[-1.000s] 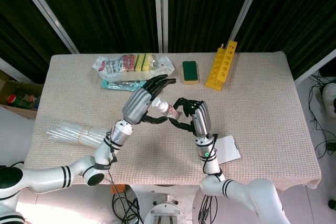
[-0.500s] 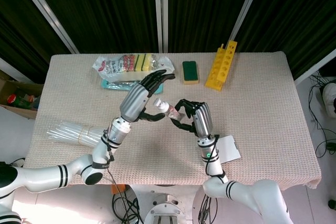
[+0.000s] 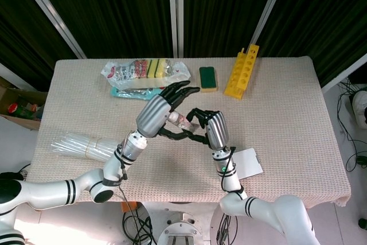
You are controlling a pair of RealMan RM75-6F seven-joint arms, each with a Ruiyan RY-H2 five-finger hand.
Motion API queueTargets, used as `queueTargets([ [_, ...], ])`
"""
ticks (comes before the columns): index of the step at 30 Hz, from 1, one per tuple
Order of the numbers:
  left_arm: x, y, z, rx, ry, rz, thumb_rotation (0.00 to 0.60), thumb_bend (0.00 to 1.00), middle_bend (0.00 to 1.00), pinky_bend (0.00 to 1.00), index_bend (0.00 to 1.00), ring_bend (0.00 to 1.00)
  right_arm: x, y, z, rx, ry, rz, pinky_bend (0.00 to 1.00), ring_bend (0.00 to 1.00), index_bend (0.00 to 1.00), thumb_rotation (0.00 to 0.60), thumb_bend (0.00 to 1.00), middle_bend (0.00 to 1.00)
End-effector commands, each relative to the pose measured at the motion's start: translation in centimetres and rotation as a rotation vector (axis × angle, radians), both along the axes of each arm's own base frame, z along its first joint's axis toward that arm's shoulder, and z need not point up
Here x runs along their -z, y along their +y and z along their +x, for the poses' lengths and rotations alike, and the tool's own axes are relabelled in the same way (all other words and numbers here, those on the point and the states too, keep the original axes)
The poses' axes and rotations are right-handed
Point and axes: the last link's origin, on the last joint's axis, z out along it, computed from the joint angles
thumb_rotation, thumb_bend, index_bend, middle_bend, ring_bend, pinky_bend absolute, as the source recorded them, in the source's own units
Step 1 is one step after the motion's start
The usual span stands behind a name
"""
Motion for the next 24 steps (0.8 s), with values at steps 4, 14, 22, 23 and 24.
queueTargets([
  [4, 0.4, -0.1, -0.2, 0.010, 0.039, 0.023, 0.000, 0.00, 0.20, 0.15, 0.12, 0.10, -0.1, 0.0, 0.2, 0.003, -0.007, 0.006, 0.95, 0.84, 1.00, 0.600, 0.52, 0.95],
  [14, 1.0, -0.3, -0.2, 0.035, 0.083, 0.087, 0.000, 0.00, 0.22, 0.15, 0.13, 0.10, 0.1, 0.3, 0.3, 0.013, -0.008, 0.028, 0.95, 0.84, 1.00, 0.600, 0.52, 0.95],
  [22, 1.5, -0.2, -0.3, 0.059, 0.132, 0.162, 0.000, 0.00, 0.25, 0.15, 0.15, 0.10, 0.2, 0.4, 0.6, 0.034, -0.035, 0.064, 0.95, 0.84, 1.00, 0.600, 0.52, 0.96],
  [23, 1.6, -0.2, -0.4, 0.061, 0.138, 0.169, 0.000, 0.00, 0.25, 0.15, 0.15, 0.10, 0.2, 0.5, 0.7, 0.036, -0.039, 0.068, 0.95, 0.84, 1.00, 0.600, 0.52, 0.96],
  [24, 1.6, -0.1, -0.4, 0.062, 0.143, 0.177, 0.000, 0.00, 0.25, 0.15, 0.16, 0.10, 0.2, 0.5, 0.7, 0.037, -0.041, 0.072, 0.95, 0.84, 1.00, 0.600, 0.52, 0.96],
])
